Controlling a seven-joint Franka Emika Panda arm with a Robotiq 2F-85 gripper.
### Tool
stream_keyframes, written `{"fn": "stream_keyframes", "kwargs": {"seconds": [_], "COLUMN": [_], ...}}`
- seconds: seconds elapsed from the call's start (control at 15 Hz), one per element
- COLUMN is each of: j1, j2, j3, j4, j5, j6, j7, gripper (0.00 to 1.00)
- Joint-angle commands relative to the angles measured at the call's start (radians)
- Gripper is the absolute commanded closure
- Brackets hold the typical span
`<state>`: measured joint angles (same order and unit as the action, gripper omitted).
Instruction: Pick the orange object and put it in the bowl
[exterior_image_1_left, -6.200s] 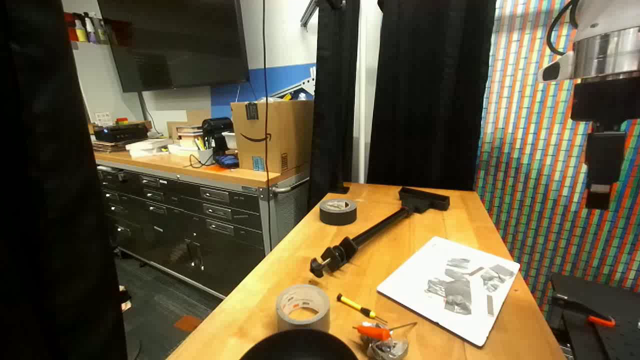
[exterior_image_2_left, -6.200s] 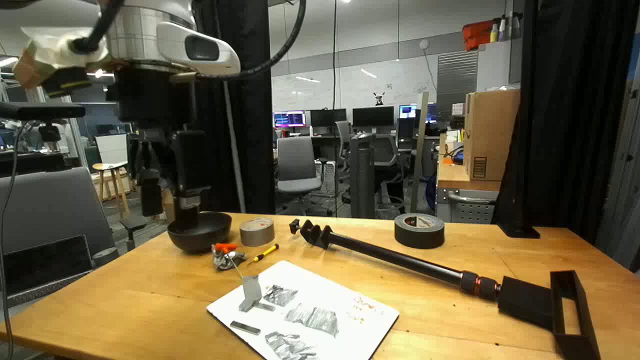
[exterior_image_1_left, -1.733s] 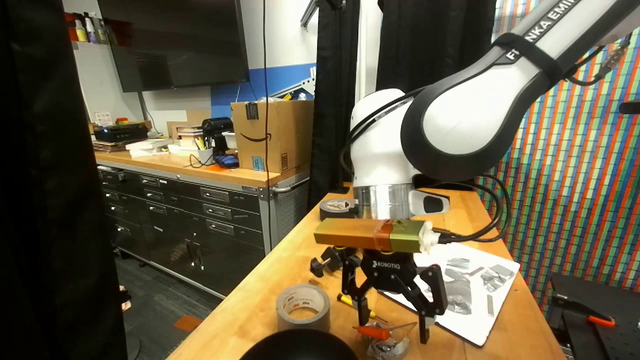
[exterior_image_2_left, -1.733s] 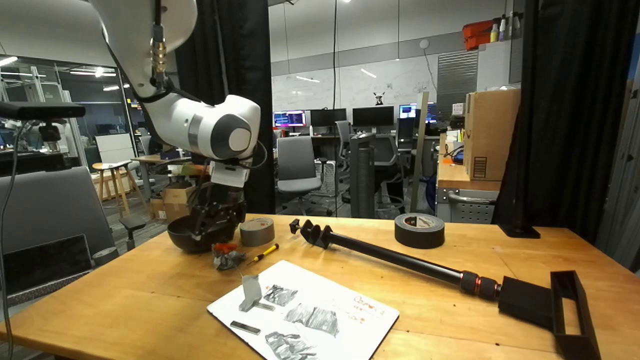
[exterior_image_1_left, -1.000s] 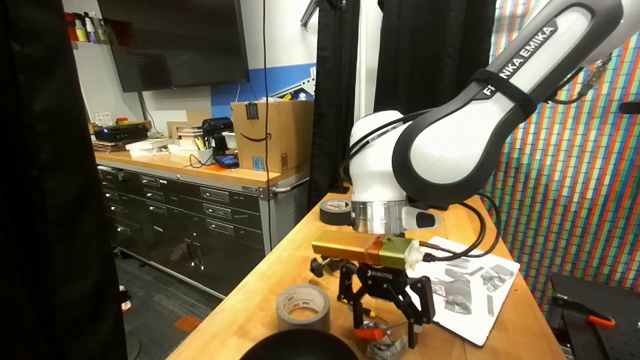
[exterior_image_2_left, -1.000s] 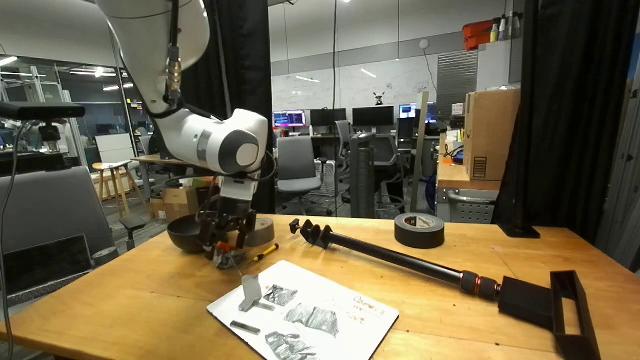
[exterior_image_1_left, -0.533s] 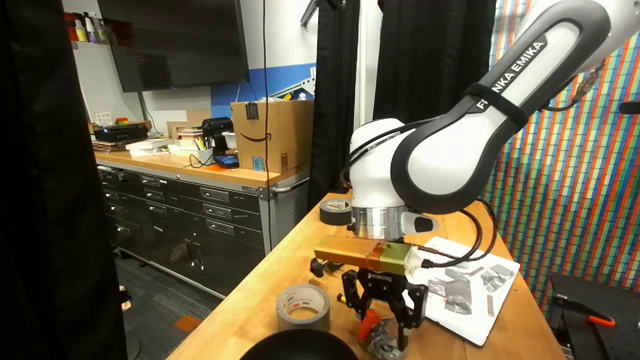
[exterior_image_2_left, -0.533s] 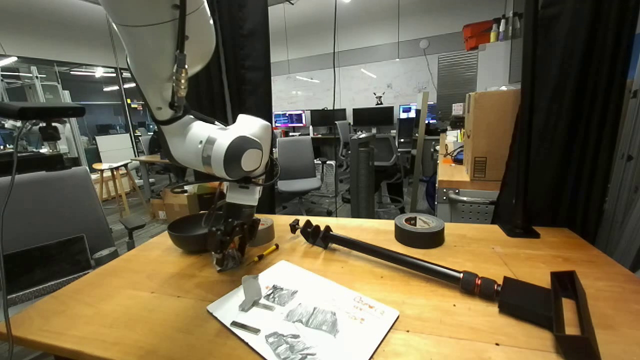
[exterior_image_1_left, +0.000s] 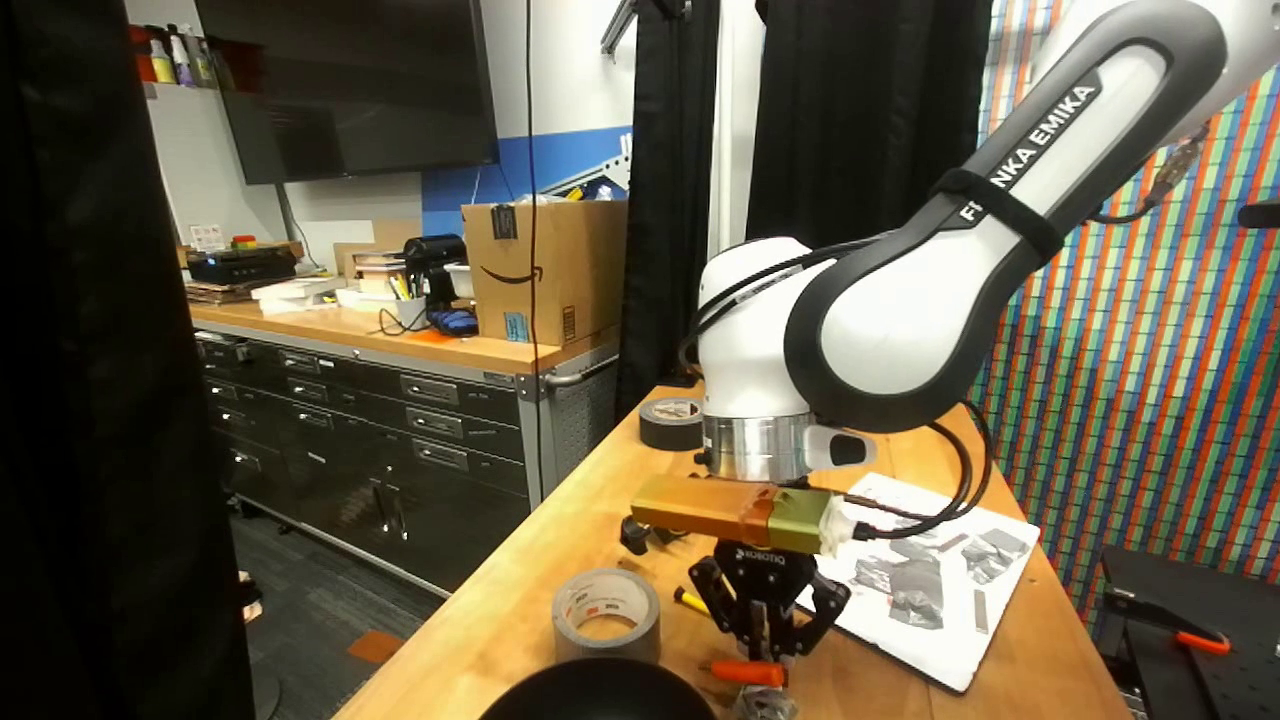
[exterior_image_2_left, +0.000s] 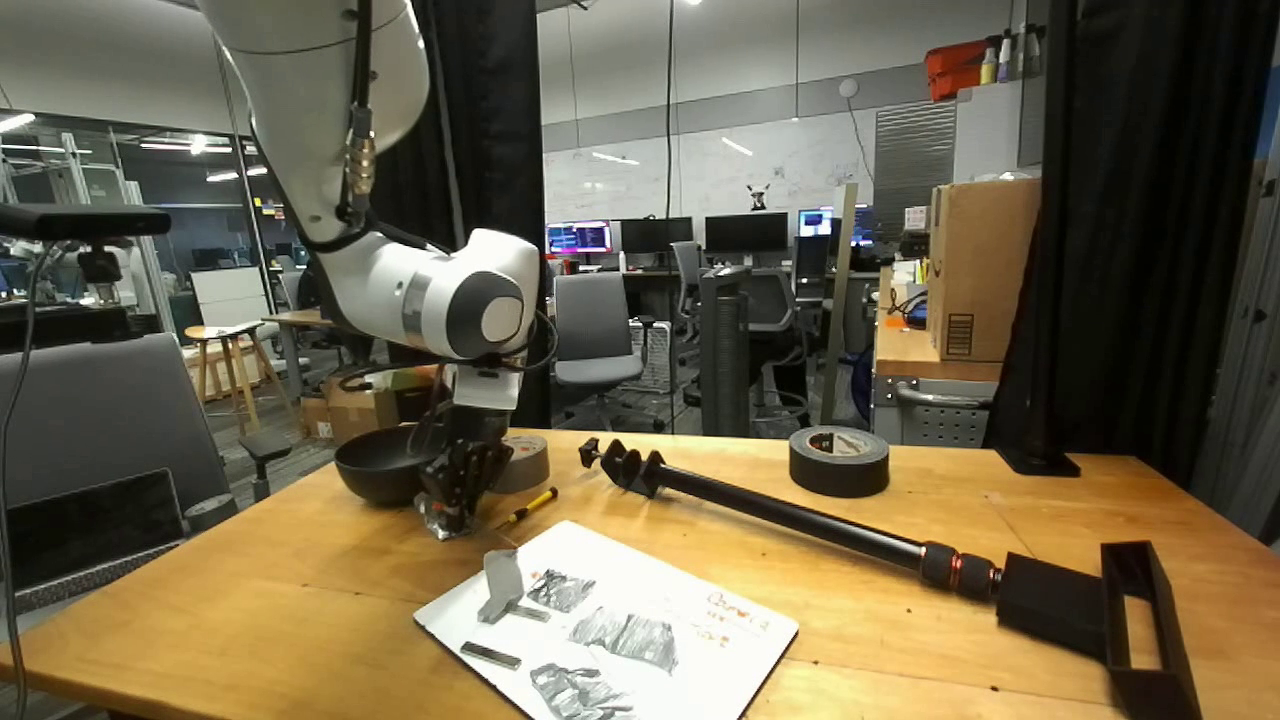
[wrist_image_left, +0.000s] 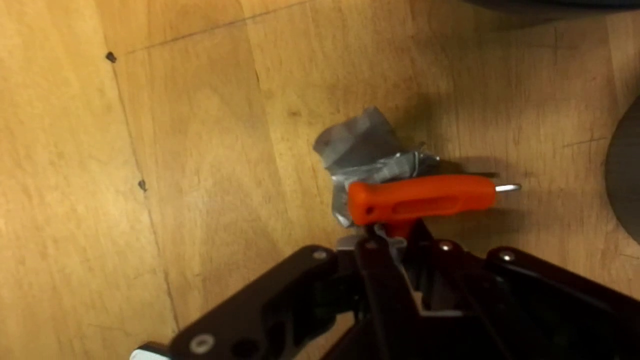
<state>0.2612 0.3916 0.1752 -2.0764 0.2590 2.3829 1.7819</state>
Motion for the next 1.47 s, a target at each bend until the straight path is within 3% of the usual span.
{"fn": "stream_keyframes", "kwargs": {"seconds": [0.0, 0.47, 0.87, 1.07, 1.4], "j1": [0.015, 0.009, 0.025, 0.044, 0.096], "j2": [0.009, -0.082, -0.254, -0.286, -0.191], "j3": [-0.014, -0.009, 0.008, 0.039, 0.09], "j4": [0.018, -0.01, 0.001, 0.056, 0.25], "j5": [-0.019, -0.021, -0.08, -0.118, -0.269], "j6": [0.008, -0.04, -0.188, -0.278, -0.4], "j7": [-0.013, -0.039, -0.001, 0.014, 0.062], "gripper": [0.96, 0.95, 0.95, 0.95, 0.95]}}
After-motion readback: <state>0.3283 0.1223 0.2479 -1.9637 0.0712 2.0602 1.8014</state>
